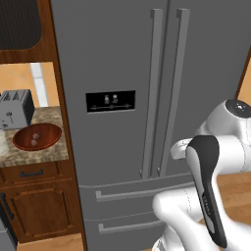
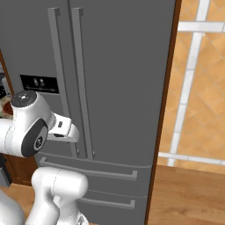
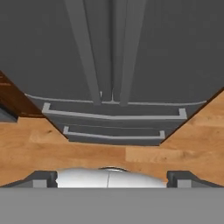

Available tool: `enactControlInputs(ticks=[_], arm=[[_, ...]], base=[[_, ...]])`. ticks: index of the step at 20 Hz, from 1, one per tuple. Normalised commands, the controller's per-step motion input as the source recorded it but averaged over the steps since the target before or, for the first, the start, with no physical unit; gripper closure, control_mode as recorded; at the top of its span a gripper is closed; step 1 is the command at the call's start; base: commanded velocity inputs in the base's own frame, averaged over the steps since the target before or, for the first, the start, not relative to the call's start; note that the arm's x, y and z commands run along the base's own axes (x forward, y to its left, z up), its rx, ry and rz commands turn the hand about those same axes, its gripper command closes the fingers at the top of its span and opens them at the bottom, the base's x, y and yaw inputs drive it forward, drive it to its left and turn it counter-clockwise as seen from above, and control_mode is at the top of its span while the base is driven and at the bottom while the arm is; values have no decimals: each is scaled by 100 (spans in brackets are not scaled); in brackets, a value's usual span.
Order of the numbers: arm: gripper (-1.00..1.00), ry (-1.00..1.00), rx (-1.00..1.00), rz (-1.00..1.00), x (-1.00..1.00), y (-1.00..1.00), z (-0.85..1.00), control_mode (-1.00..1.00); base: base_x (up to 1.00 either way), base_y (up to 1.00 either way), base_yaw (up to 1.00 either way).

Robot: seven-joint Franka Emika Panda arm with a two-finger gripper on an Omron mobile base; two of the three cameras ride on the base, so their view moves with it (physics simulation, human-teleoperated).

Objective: Grab a lemon wedge from the fridge and one ice cube from the ice bowl, and put them in the glass of lemonade.

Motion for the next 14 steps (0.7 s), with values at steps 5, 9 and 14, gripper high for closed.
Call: enactControlInputs(ticks=[5, 9, 14], arm=[[-100, -9, 0, 0, 4, 0, 2, -100], [-100, -2, 0, 0, 0, 0, 0, -100], [-100, 0, 0, 0, 0, 0, 0, 100]], base=[[0, 0, 0], [0, 0, 0], [-15, 0, 0]])
